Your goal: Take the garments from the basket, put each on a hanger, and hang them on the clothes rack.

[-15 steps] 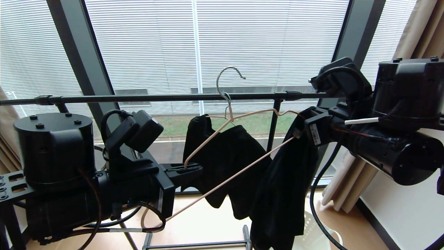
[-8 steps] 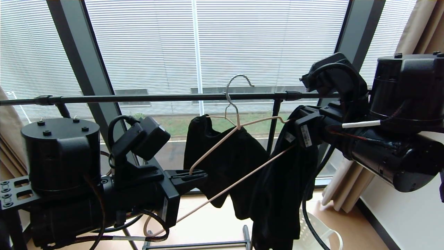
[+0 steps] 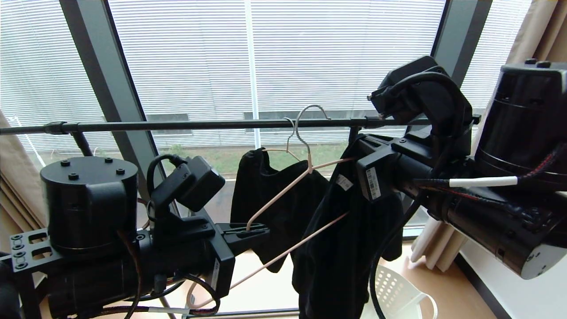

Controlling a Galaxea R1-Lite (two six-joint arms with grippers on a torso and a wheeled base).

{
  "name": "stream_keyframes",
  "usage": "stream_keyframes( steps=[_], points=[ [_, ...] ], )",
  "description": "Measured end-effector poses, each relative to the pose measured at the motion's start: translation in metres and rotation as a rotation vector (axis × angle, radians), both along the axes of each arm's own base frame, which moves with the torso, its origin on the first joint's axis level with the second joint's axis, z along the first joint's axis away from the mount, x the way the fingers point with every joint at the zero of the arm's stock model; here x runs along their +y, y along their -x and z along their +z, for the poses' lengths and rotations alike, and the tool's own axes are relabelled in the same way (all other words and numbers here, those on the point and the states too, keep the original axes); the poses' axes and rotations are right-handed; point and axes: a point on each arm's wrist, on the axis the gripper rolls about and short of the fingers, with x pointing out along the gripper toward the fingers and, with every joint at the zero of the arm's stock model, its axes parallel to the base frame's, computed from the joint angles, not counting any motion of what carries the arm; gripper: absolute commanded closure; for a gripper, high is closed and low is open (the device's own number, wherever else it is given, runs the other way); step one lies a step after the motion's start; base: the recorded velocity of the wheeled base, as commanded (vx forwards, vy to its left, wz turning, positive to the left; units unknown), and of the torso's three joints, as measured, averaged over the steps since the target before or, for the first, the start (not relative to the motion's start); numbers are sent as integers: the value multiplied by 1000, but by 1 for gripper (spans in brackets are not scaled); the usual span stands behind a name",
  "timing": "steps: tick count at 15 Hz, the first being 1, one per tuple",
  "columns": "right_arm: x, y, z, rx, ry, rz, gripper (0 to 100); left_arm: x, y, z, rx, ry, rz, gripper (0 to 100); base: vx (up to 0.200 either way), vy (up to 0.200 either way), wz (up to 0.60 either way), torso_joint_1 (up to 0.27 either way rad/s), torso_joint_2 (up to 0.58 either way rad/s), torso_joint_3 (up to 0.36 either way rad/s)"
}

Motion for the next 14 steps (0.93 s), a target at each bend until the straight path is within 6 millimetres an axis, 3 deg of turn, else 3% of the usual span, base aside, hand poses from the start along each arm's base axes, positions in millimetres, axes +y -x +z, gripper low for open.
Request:
stream_keyframes(
  steps=[4,10,14],
  points=[
    [8,8,4,-27,-34,41,100,2,3,-1,7,5,-23,100,0,0,0,0,0,0],
    [-3,-4,8,-35,-47,21,100,14,18,-1,10,25,-68,100,0,0,0,0,0,0],
    [9,6,9,-36,-52,75,100,14,20,0,14,38,-108,100,0,0,0,0,0,0]
  ],
)
